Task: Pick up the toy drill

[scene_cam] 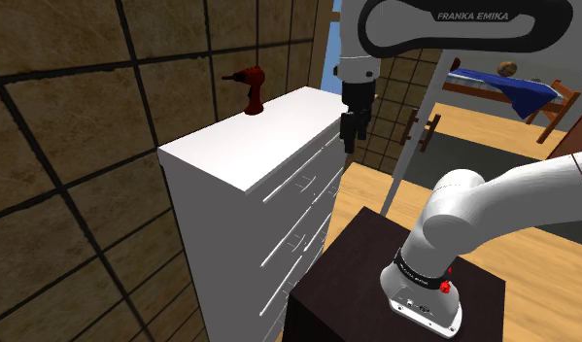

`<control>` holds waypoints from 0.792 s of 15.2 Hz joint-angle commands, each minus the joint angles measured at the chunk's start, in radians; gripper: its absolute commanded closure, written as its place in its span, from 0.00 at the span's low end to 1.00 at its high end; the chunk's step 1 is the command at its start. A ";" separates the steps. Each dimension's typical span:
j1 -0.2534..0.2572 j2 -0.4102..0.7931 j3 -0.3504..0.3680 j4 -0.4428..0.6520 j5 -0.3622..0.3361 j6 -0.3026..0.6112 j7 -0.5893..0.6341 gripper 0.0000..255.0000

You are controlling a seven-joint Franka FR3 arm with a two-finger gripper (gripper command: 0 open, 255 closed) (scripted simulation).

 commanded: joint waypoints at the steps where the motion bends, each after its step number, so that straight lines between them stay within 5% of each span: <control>1: 0.000 0.000 0.000 0.000 0.000 0.000 0.000 0.00; 12: 0.080 0.213 -0.135 0.153 -0.171 0.302 -0.463 0.00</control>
